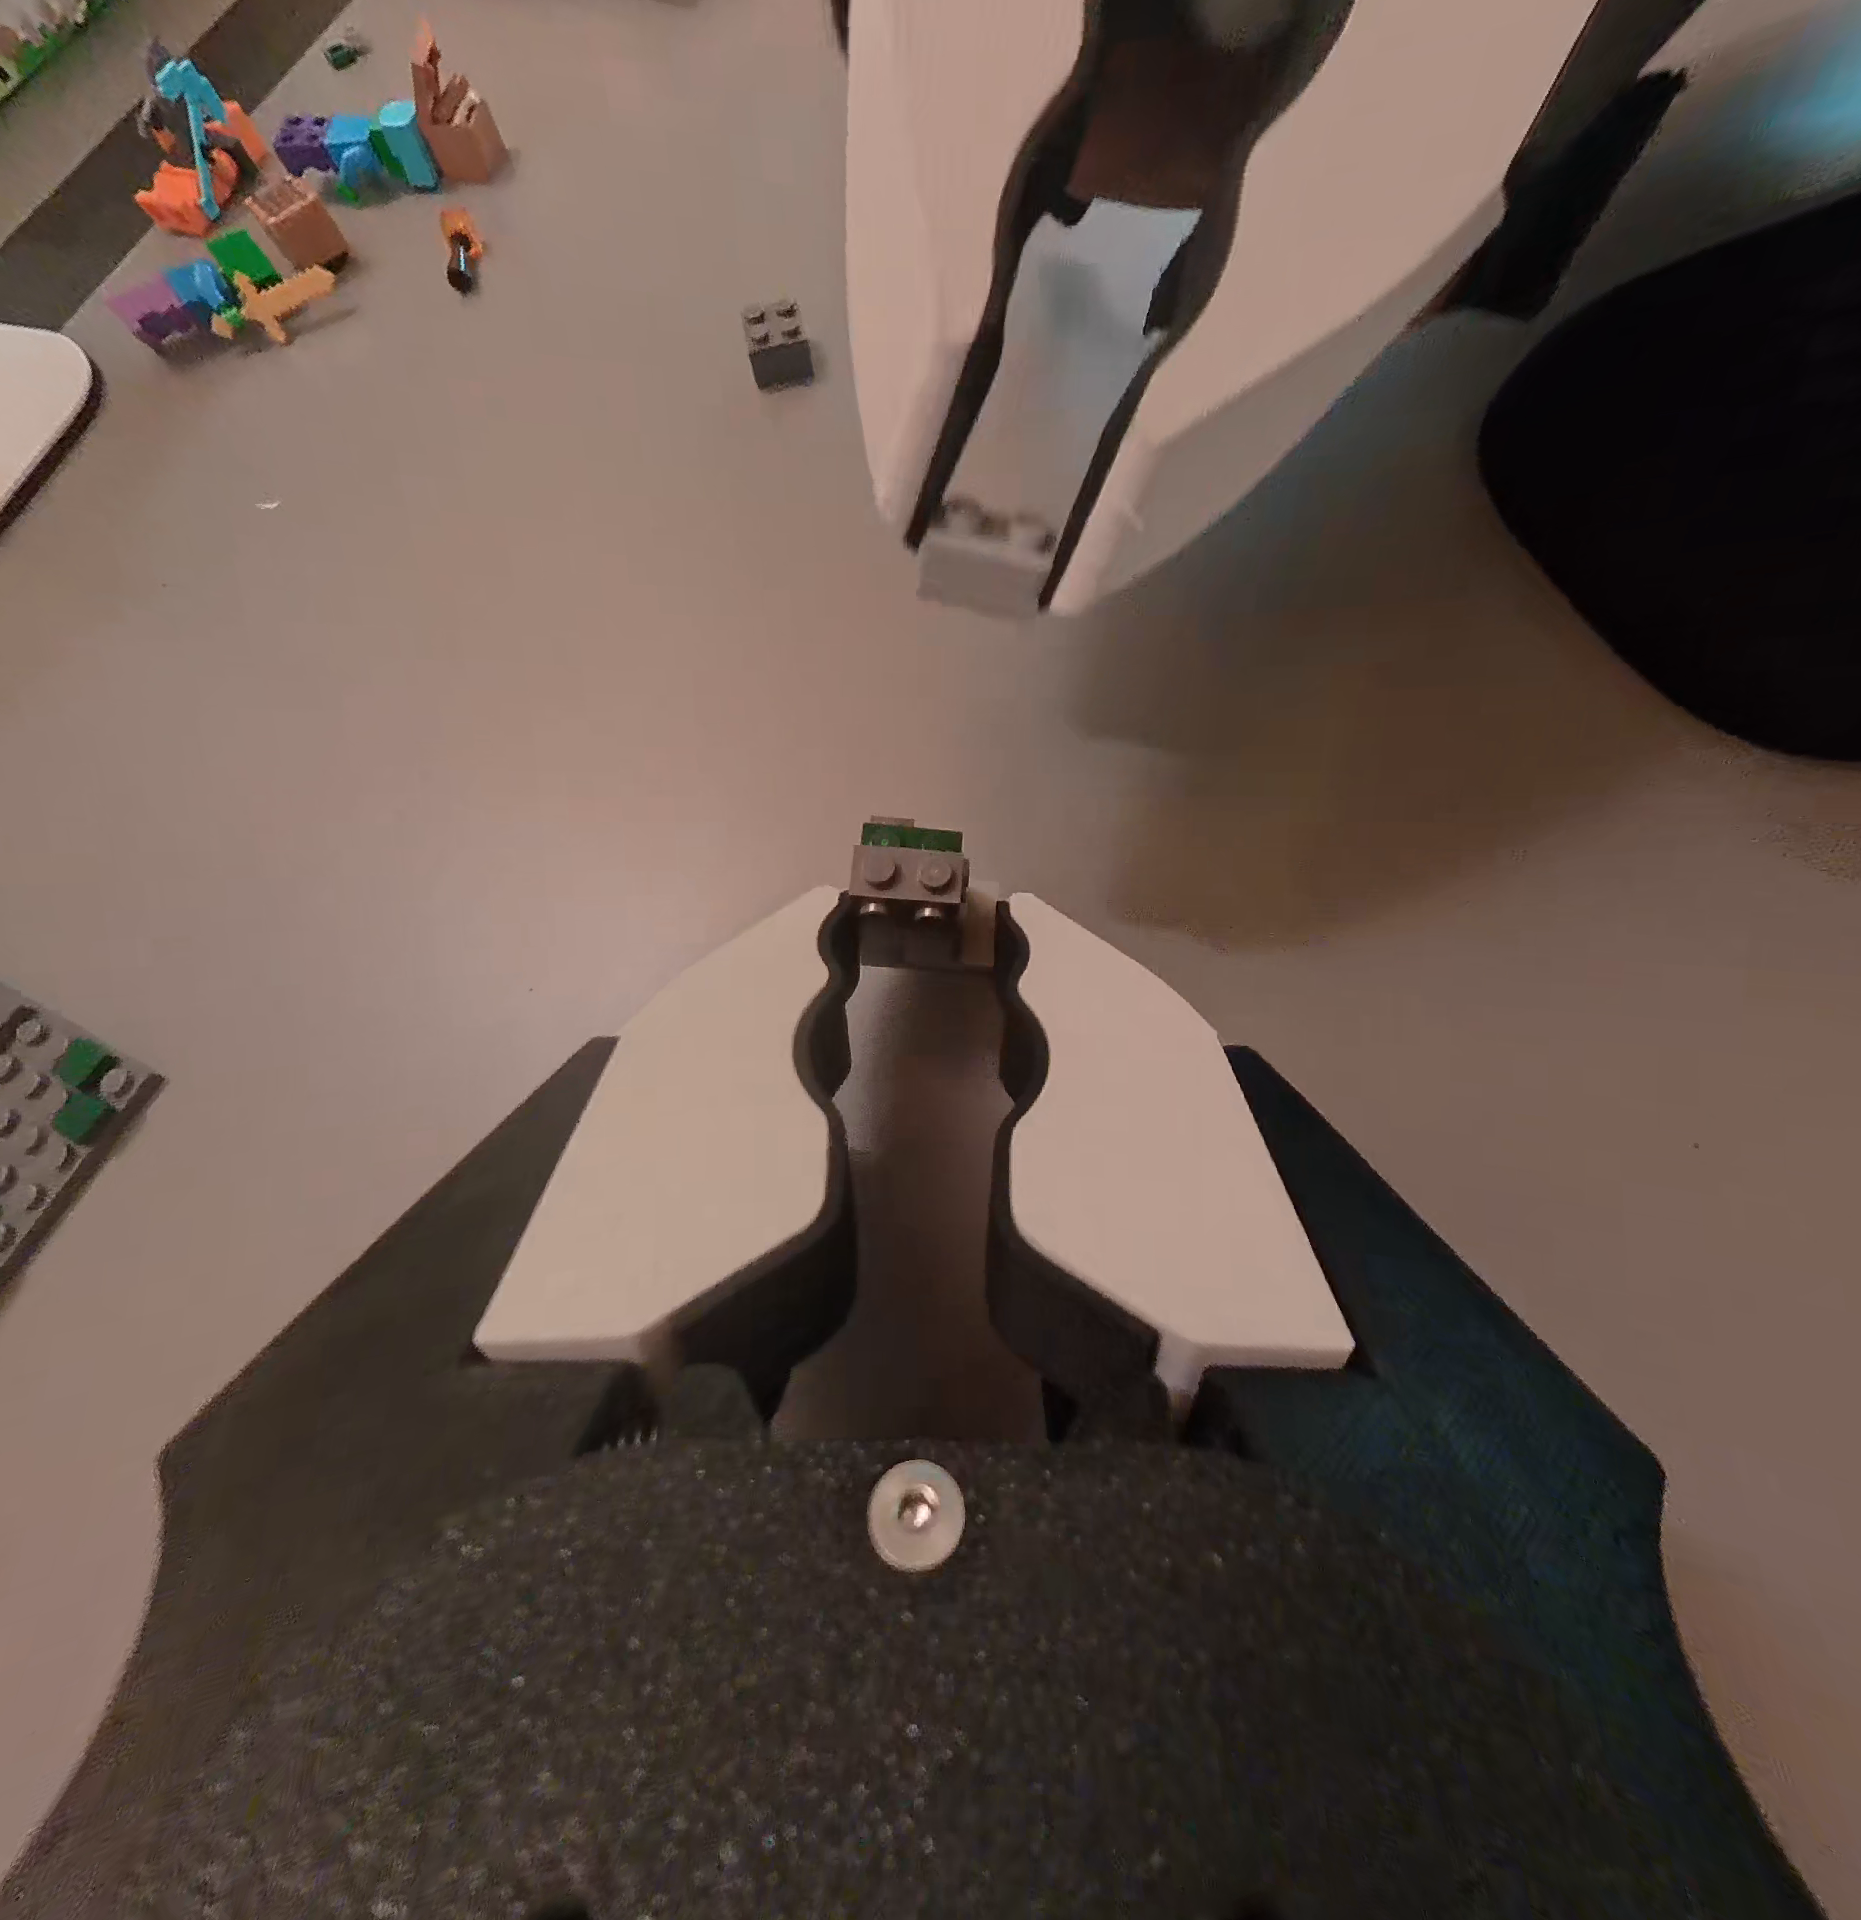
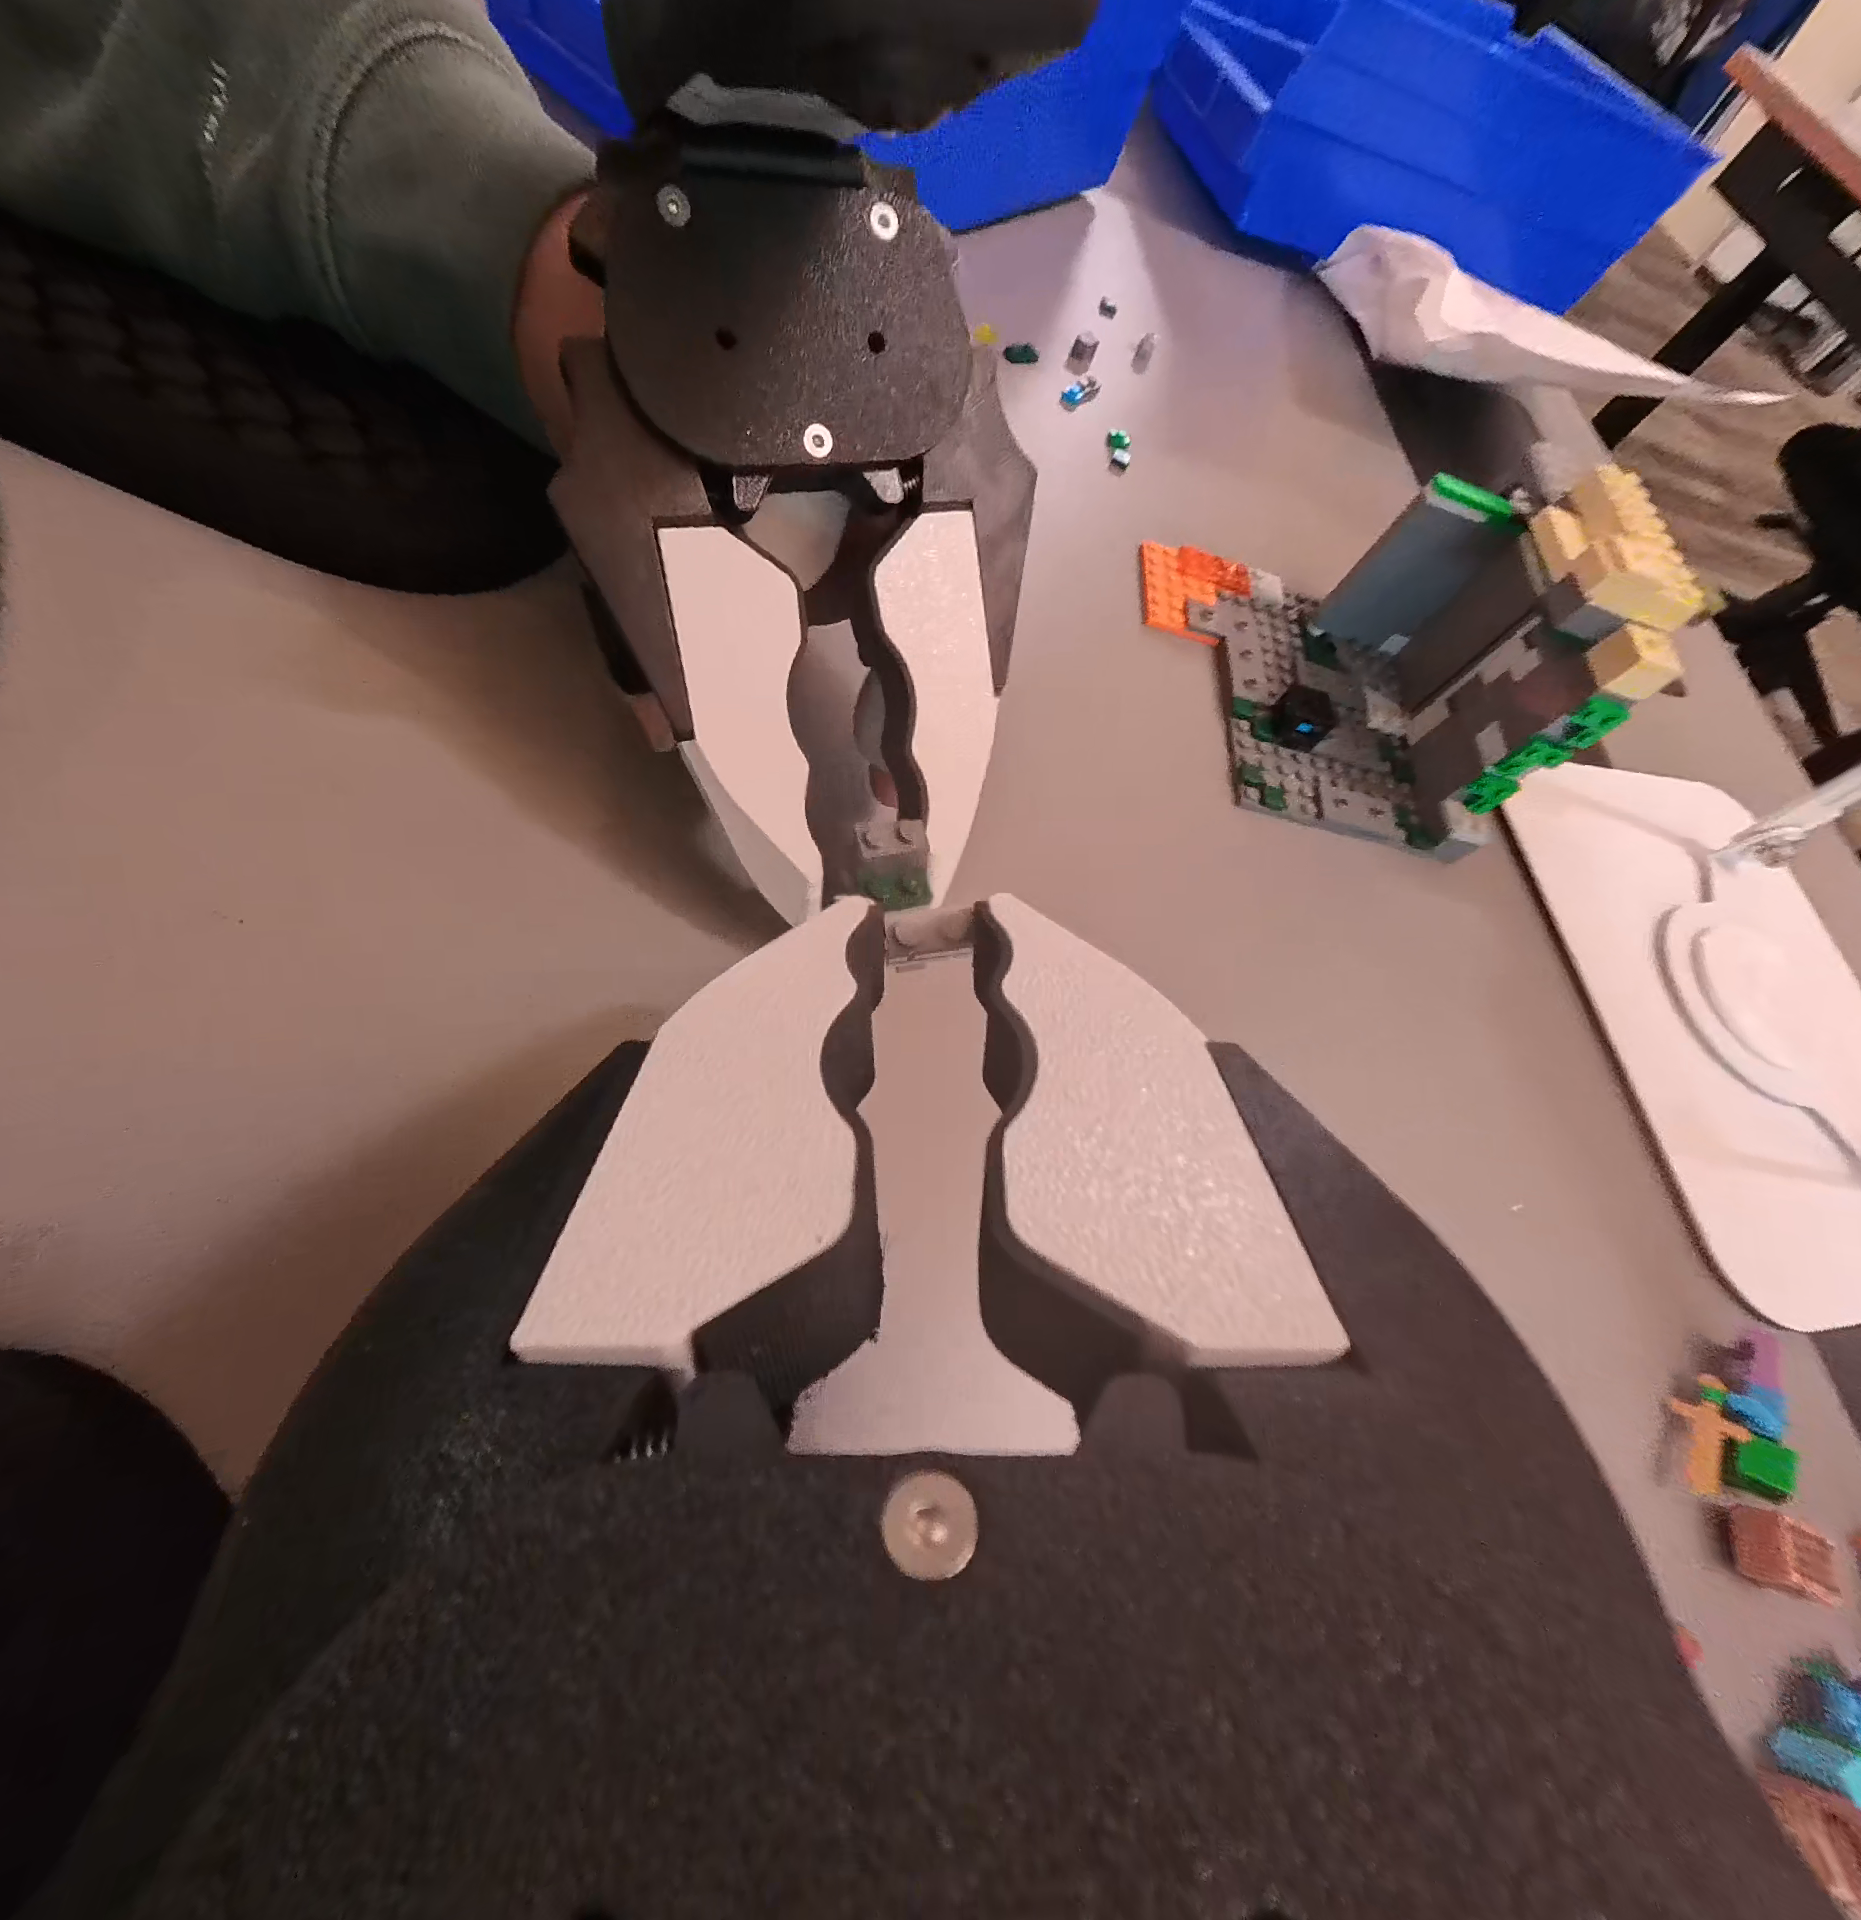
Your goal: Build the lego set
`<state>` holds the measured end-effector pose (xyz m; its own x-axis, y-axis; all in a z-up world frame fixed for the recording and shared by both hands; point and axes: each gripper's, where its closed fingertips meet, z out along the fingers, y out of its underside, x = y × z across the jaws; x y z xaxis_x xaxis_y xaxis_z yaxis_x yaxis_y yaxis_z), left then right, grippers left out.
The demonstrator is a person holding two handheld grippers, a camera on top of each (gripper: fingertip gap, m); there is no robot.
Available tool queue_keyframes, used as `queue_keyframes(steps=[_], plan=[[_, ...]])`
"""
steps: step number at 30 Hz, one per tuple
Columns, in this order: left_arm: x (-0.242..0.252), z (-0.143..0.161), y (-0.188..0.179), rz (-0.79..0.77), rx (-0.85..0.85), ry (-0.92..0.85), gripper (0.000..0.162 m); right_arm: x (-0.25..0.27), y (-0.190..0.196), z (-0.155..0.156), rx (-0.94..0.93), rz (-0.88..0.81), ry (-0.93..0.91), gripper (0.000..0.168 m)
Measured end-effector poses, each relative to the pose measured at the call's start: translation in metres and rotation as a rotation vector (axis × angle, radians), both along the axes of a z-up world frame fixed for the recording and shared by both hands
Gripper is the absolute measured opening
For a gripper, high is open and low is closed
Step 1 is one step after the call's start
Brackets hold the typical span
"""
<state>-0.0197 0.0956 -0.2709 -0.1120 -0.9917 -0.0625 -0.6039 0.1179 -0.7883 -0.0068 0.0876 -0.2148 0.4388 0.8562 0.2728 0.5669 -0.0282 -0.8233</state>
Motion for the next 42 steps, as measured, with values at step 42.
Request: queue_keyframes(steps=[42], plan=[[-0.004, 0.075, -0.014, 0.023, -0.123, -0.376, 0.024, -0.04, 0.002, 0.042, -0.171, 0.081, -0.357, 0.018]])
